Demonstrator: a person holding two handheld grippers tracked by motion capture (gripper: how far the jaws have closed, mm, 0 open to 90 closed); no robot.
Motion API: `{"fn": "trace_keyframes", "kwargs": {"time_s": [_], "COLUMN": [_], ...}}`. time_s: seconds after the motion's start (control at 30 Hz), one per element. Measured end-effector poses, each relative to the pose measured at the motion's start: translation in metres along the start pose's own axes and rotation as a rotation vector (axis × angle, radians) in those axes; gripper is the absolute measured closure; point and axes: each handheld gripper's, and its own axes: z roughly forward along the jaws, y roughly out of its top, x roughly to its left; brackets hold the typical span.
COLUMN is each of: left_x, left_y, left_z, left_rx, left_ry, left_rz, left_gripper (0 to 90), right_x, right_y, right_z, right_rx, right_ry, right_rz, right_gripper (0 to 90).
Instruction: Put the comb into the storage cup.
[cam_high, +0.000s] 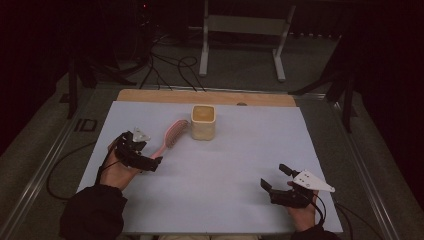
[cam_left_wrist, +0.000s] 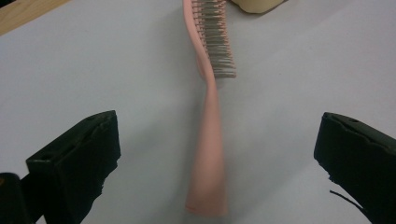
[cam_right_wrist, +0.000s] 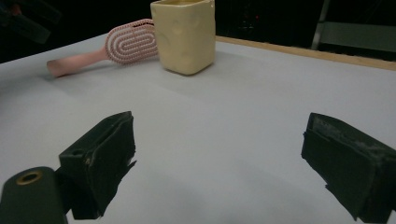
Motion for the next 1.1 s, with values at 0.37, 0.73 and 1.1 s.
{"fn": "trace_keyframes", "kwargs": {"time_s": [0.37,0.73,1.1], "left_x": [0.003,0.007,0.006], "left_y": [0.017,0.029,0.037], "left_z": [0.015,0.034,0.052], "left_rx": [0.068,0.171,0.251], "left_ry": [0.024,0.020,-0.004], "left_rz": [0.037,0.057,0.064], "left_gripper": [3.6,4.0,8.8], "right_x": [0.000,0.000,-0.001], "right_y": [0.000,0.000,0.000], "right_z": [0.000,0.000,0.000], "right_rx": [0.000,-0.001,-0.001], "right_ry": [-0.001,0.001,0.002], "right_rz": [0.001,0.003,0.002], "right_gripper": [9.4,9.4,9.4]}}
